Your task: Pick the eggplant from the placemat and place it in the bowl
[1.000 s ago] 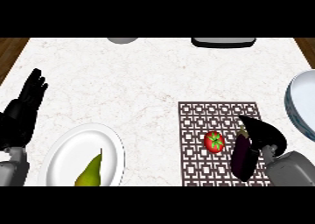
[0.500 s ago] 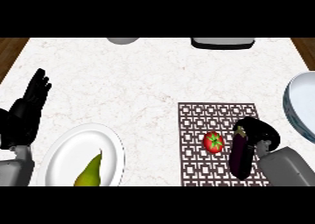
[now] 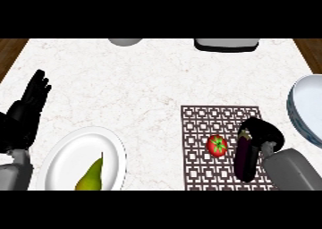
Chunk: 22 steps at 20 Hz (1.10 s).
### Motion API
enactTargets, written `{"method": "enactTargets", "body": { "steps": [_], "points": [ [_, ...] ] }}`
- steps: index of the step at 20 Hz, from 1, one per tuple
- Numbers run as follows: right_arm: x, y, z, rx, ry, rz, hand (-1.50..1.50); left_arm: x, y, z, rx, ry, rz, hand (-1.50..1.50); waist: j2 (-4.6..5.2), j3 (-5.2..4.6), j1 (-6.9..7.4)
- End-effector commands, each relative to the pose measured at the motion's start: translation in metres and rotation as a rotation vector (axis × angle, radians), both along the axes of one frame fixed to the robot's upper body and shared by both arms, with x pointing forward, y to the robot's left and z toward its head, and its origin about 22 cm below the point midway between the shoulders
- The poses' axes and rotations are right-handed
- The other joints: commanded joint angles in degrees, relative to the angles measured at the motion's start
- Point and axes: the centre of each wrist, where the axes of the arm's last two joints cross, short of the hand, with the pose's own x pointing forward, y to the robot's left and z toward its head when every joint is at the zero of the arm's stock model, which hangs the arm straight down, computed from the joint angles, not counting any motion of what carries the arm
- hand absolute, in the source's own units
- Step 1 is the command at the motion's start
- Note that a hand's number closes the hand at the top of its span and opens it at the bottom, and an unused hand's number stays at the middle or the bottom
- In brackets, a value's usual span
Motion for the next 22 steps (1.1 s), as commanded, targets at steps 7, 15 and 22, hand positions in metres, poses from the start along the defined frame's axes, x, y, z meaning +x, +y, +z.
{"method": "enactTargets", "body": {
  "steps": [7,15,22],
  "points": [
    [-0.044,0.017,0.031,0.161,-0.249,0.643,1.50,-0.007,0.008,-0.016,0.009,0.035,0.017,0.00,0.30,1.48,-1.34],
    [-0.094,-0.047,0.078,0.092,-0.577,0.700,1.50,-0.012,0.017,-0.013,0.011,0.010,0.044,0.00,0.60,1.45,-1.94],
    [-0.105,-0.062,0.169,0.131,-1.024,0.539,1.50,-0.007,0.016,-0.014,0.004,0.013,0.059,0.00,0.38,1.40,-3.77]
  ]
}}
